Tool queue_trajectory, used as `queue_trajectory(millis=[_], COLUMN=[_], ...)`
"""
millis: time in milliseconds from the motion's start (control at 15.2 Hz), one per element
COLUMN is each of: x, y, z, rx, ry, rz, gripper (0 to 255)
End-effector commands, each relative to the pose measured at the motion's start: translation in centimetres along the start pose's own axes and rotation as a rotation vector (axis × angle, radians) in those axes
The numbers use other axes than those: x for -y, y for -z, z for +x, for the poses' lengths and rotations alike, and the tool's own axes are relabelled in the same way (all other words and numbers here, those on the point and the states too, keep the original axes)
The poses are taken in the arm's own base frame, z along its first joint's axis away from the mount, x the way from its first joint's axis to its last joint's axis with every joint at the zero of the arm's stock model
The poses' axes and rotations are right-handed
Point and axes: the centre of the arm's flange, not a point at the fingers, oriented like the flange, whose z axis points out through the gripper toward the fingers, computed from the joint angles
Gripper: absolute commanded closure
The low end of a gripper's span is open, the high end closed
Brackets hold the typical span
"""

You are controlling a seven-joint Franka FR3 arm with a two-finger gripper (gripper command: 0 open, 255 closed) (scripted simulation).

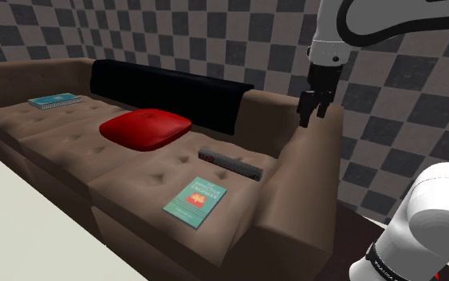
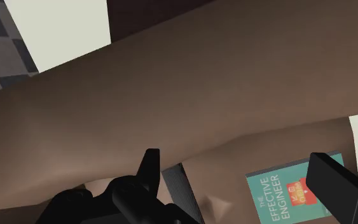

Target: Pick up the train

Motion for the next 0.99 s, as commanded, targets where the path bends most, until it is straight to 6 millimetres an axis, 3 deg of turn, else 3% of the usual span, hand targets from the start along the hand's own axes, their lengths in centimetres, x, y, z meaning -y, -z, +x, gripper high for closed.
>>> queue_trajectory(millis=[0,924], x=[0.0,-2.8], y=[0.0,-12.4], z=[0.0,13.4], rx=[0.000,-0.007], ry=[0.000,0.139], rz=[0.000,0.029], gripper=[0,0])
